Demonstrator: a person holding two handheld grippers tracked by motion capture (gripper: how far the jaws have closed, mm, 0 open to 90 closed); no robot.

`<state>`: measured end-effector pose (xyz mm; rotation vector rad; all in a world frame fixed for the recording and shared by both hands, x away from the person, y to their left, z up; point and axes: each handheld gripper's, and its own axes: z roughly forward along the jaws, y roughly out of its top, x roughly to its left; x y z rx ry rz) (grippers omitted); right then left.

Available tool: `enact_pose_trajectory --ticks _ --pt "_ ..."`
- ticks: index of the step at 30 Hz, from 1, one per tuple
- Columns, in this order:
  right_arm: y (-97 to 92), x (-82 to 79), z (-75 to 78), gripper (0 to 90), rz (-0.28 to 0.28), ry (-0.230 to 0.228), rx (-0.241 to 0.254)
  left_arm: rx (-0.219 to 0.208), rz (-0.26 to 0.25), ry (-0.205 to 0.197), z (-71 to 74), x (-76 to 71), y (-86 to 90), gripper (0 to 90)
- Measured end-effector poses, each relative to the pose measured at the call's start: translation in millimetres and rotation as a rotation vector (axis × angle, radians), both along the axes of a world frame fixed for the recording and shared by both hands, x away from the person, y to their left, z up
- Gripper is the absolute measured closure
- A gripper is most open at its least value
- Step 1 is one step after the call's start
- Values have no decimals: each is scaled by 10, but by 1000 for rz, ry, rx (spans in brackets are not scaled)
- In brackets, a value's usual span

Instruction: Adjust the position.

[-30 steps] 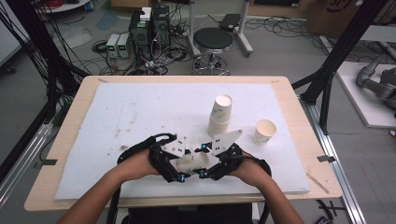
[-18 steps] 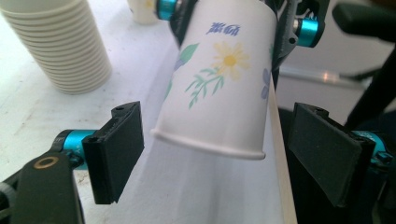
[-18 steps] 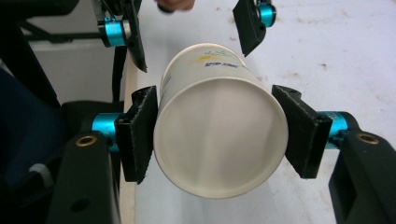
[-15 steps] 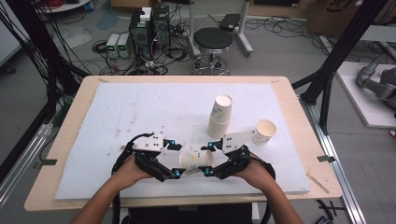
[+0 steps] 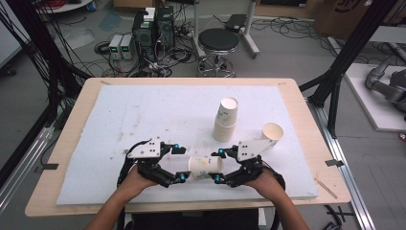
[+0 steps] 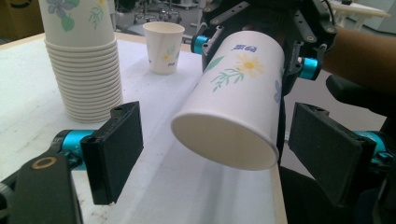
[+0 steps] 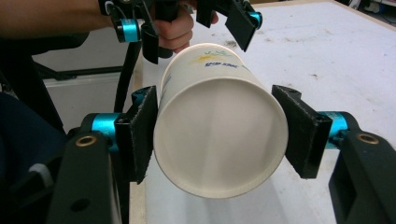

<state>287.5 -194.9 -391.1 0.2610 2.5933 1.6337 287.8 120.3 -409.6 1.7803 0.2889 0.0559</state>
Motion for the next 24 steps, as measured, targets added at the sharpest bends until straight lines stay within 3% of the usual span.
enact_pose_trajectory --ticks 6,24 --pt "-50 17 12 357 -12 3 45 -32 -6 -2 -26 -20 -6 179" --pt "-48 9 32 358 16 24 104 -77 -48 10 -67 11 -139 177"
